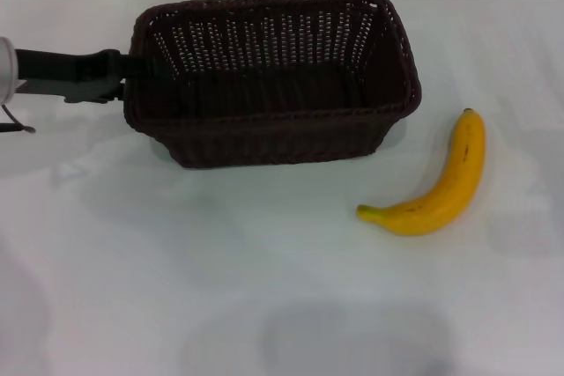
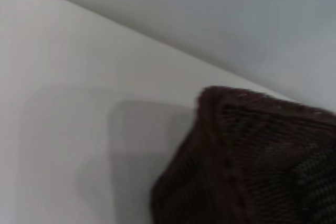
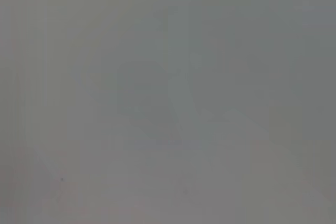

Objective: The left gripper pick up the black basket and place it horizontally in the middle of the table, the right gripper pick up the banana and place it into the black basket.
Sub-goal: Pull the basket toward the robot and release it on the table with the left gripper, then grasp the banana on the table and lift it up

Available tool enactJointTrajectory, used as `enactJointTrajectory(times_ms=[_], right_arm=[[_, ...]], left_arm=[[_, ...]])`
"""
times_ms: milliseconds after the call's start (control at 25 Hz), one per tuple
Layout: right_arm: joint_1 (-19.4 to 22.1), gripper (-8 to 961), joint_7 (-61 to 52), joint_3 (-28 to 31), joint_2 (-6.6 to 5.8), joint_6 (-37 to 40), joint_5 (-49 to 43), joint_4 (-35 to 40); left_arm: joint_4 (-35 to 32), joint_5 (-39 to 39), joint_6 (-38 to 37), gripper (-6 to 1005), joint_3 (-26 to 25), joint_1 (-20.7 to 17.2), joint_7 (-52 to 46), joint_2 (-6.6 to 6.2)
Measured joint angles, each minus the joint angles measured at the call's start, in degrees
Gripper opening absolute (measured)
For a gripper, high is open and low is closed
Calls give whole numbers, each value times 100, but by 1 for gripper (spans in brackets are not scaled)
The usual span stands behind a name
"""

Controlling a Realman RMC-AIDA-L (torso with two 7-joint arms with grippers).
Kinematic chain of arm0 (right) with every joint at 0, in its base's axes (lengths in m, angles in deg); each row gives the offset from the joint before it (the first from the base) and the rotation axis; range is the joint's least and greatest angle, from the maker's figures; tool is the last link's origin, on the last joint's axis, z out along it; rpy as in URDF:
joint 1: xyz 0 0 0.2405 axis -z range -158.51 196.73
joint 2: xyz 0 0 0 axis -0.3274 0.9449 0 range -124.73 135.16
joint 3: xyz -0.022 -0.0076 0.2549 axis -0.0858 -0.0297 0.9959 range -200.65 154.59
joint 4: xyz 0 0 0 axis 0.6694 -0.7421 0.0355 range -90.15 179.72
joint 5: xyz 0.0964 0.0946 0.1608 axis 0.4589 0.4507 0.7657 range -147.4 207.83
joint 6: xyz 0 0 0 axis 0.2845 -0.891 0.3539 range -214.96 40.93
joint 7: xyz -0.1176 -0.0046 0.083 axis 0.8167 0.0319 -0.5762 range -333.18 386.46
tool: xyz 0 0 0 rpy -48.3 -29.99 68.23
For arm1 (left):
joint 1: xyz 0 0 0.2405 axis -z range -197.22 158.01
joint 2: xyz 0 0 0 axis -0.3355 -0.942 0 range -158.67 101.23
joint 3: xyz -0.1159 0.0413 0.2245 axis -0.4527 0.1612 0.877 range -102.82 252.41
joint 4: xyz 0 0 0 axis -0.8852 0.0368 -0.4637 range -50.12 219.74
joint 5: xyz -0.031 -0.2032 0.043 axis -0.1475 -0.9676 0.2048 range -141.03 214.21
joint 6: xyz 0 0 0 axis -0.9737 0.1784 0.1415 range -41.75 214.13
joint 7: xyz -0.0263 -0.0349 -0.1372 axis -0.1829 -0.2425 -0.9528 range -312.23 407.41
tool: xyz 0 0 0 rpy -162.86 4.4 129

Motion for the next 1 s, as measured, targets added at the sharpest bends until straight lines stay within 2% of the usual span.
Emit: enactJointTrajectory(times_ms=[120, 240, 360, 560, 640, 720, 760, 800, 880, 960, 1000], right_arm=[[12, 840, 0, 0, -1, 0, 0, -6], [49, 840, 0, 2, -1, -34, -4, -8], [100, 840, -49, 11, -1, -101, -6, -8], [170, 840, -886, -110, -61, -125, -32, 64], [258, 840, -1471, -392, -88, -115, -61, 272], [403, 841, -2165, -699, -101, -83, -122, 621], [496, 841, -2645, -864, -110, -40, -196, 868], [597, 841, -3102, -1017, -125, 15, -279, 1127], [767, 841, -4074, -1288, -186, 192, -574, 1692], [890, 840, -5170, -1468, -289, 381, -1125, 2333], [930, 840, -5752, -1526, -352, 451, -1530, 2682]], left_arm=[[-463, -175, 271, 742, 0, -236, 55, 102], [-760, -272, 428, 837, -1, -477, 81, 131], [-966, -643, 713, 857, -8, -811, 341, 131], [-1326, -2341, 1156, 870, -60, -1813, 1127, 134], [-1327, -3267, 1205, 870, -61, -2249, 1619, 148], [-1279, -4233, 1163, 869, -65, -2708, 2377, 230], [-1236, -4715, 1097, 869, -84, -2984, 2870, 328], [-1222, -4838, 1075, 869, -91, -3045, 3015, 352], [-1102, -5299, 993, 868, -227, -3324, 3652, 498], [-828, -5583, 958, 868, -595, -3460, 4346, 645], [-745, -5605, 956, 867, -711, -3470, 4498, 670]])
